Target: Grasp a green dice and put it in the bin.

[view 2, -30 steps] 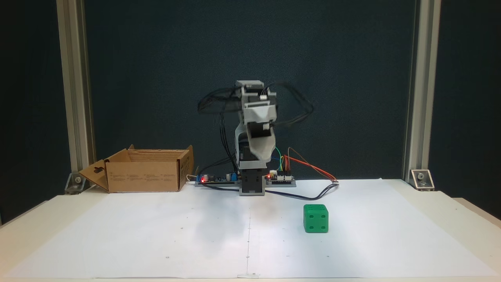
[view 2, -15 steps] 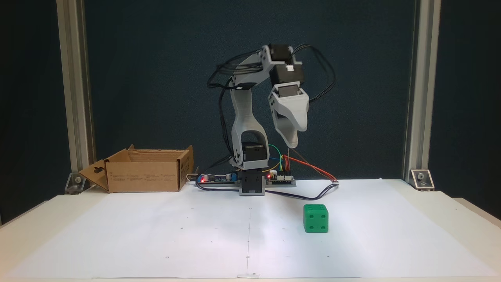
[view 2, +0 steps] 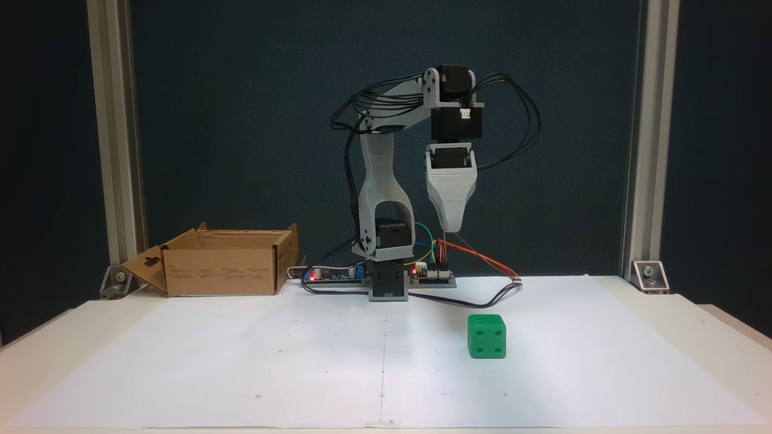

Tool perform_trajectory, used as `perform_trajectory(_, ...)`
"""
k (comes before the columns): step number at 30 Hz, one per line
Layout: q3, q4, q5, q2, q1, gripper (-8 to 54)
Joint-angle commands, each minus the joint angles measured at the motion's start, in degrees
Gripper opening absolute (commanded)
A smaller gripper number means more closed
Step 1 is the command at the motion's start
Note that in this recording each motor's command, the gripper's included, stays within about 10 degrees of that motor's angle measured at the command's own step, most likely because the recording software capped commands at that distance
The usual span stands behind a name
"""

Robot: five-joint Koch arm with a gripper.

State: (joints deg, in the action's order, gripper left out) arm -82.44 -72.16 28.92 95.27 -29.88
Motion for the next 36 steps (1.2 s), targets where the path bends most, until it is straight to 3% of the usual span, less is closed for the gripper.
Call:
perform_trajectory(1,3.9,1.6,4.7,-0.6,-0.3,43.4)
perform_trajectory(14,4.0,11.1,5.4,-11.8,-0.3,43.5)
perform_trajectory(36,4.0,15.3,9.5,-15.3,-1.4,43.5)
